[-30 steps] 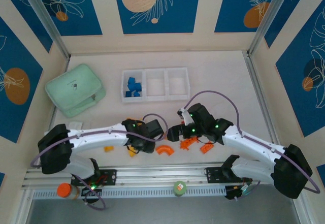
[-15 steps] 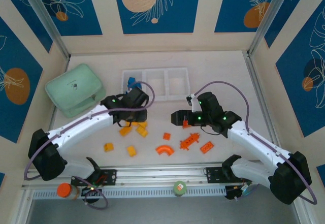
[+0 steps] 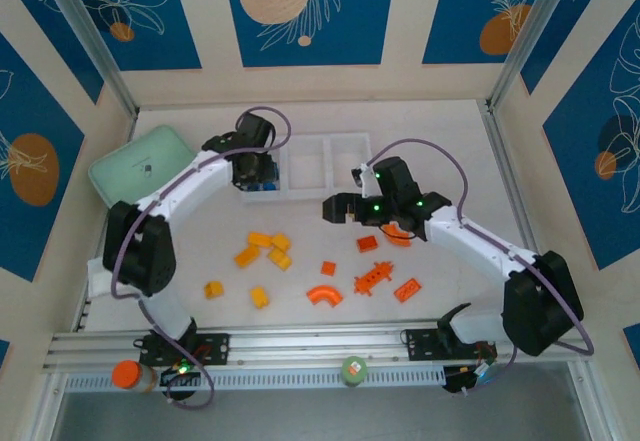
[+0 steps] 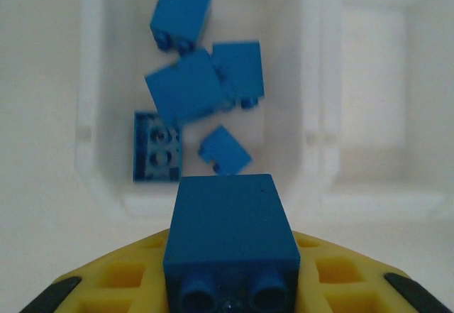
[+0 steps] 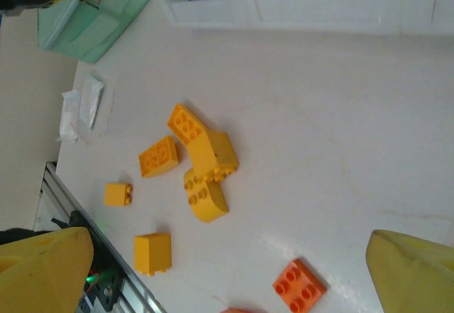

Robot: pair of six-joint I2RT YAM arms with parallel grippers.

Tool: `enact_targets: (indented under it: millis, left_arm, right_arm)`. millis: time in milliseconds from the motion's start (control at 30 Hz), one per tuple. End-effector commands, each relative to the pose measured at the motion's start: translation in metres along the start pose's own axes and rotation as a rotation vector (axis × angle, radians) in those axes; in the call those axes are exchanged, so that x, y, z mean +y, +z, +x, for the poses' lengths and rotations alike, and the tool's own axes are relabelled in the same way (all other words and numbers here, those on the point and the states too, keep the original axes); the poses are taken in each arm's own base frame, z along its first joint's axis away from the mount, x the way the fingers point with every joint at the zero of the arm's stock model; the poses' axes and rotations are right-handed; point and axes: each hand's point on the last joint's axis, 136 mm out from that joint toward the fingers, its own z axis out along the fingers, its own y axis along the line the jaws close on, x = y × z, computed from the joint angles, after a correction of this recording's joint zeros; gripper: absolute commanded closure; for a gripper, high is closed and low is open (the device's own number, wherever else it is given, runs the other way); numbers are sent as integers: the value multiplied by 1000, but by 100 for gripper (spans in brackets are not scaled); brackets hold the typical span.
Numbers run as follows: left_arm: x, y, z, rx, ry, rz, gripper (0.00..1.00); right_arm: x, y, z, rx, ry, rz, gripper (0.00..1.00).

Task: Sort the legos into containers by color
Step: Place the lego in the container.

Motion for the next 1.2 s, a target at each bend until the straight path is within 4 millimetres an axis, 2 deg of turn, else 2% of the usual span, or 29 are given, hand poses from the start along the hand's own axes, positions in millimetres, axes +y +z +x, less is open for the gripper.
enact_targets:
  millis: [0,167,333,433,567,700,800,900,1167]
  left_arm:
    - [3,19,-28,-31,-12,-10,75]
    - [0,46,-54,-38,-8,-46,74]
    - [4,58,-72,-65,9,-104,62]
    - [5,62,-76,-54,14,-120,56]
    - [3,53,-78,-51,22,-104,48]
    - [-6,29,-80,-69,15,-38,48]
    - [-14,11,-72,-73,6,41,47]
    - [-21,-5,-56,-62,1,109,47]
    - [-38,-39,15,3,50,204,44]
  right_arm:
    - [9,0,-16,-12,-21,-48,1]
    - [4,2,-24,-12,-7,-50,1]
    - [3,2,-26,-14,-2,-57,1]
    - [2,1,-25,-12,0,-57,1]
    - [3,-4,-26,-21,-2,-58,1]
    - [6,-11,-27,-34,-9,-57,1]
    - [4,-13,-22,-17,-7,-43,1]
    - [1,-15,-14,0,-10,-20,1]
    - [-4,-26,12,40,-11,45,1]
